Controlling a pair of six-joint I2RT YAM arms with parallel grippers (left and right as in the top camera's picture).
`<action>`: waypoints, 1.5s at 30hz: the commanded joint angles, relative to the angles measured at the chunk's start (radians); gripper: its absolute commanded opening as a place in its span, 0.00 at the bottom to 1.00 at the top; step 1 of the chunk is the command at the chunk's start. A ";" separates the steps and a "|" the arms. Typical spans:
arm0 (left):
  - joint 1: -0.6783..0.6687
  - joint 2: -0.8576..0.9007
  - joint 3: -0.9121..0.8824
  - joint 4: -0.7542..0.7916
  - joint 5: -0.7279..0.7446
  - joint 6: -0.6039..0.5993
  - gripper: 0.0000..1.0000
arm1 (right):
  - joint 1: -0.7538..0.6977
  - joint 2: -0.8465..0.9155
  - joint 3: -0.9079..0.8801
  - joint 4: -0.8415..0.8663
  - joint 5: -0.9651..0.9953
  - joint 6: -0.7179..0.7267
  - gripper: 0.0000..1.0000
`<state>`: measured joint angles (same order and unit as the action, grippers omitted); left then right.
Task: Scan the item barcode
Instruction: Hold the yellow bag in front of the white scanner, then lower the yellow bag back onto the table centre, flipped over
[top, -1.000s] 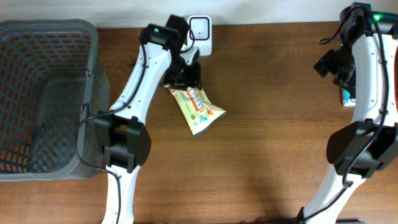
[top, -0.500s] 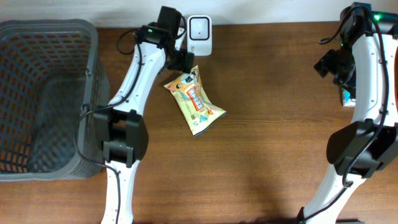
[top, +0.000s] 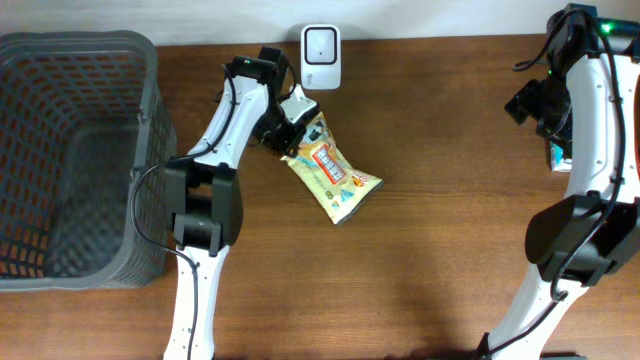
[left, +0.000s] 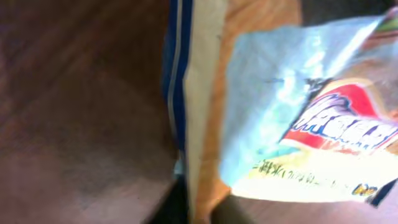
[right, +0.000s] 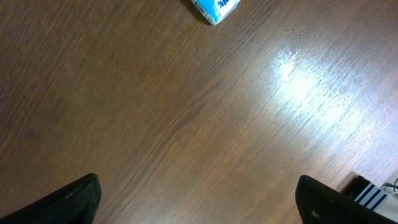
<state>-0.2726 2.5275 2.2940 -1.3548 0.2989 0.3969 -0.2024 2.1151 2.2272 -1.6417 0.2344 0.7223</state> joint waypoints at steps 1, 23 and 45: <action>0.003 0.010 0.002 -0.024 0.046 -0.018 0.00 | -0.001 0.003 -0.001 0.000 0.002 -0.005 0.99; -0.010 -0.138 0.285 -0.161 -1.315 -0.830 0.00 | -0.001 0.003 -0.001 0.000 0.002 -0.005 0.99; -0.531 -0.138 0.047 -0.208 -0.711 -0.830 0.00 | -0.001 0.003 -0.001 0.000 0.002 -0.005 0.99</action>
<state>-0.7525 2.4142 2.3493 -1.5787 -0.6258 -0.4137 -0.2024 2.1151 2.2269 -1.6417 0.2344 0.7216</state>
